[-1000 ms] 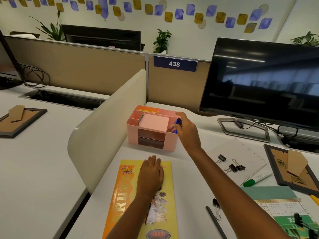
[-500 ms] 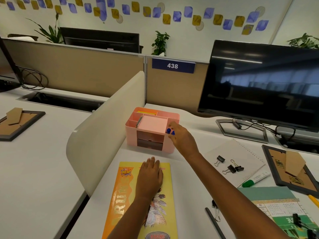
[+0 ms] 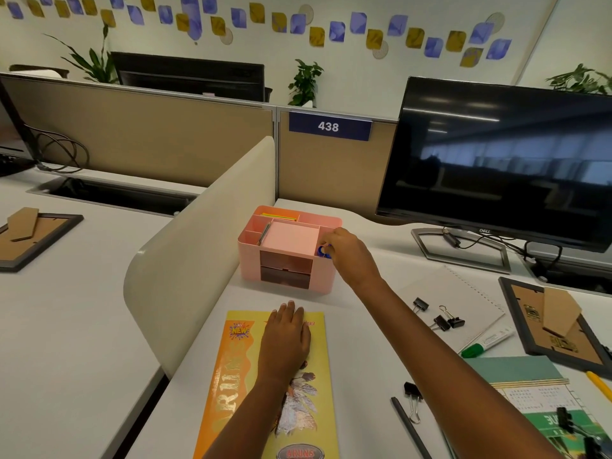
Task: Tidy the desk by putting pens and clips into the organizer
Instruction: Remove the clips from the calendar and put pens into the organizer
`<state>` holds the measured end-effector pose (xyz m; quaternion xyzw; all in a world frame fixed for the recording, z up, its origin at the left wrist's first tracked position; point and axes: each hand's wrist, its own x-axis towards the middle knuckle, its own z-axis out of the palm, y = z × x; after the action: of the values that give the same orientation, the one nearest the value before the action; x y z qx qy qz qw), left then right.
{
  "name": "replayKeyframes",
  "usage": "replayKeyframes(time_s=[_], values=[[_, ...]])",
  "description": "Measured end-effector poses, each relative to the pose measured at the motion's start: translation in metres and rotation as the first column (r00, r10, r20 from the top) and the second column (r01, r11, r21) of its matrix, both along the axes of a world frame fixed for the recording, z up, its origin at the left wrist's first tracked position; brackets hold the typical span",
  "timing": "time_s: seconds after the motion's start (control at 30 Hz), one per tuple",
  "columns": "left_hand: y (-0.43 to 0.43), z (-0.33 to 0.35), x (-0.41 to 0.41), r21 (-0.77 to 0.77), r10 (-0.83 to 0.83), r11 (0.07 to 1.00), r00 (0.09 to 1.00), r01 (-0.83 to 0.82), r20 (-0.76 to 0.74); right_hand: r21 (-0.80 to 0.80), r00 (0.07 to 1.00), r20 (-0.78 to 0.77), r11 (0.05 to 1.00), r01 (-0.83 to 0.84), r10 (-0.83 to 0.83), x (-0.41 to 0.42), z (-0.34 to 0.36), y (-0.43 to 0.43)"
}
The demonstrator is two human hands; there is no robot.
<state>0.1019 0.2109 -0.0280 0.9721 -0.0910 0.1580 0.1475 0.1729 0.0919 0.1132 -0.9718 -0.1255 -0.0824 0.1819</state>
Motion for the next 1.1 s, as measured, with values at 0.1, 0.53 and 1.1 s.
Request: replayKeyframes(time_s=[0.1,0.53,1.1], values=[[0.000,0.001,0.000,0.042,-0.006,0.999,1.000,0.007,-0.016,0.055,1.000,-0.013,0.998,-0.014,0.015,-0.005,-0.002,-0.003],[-0.001,0.000,-0.002,0.088,-0.116,0.990,0.993,0.113,0.032,0.262,0.966,0.186,0.956,0.129,-0.182,-0.067,-0.040,-0.110],[-0.083,0.003,-0.025,0.146,-0.088,0.983,0.985,0.110,-0.145,-0.173,0.934,-0.111,0.932,0.319,-0.340,-0.119,-0.083,-0.227]])
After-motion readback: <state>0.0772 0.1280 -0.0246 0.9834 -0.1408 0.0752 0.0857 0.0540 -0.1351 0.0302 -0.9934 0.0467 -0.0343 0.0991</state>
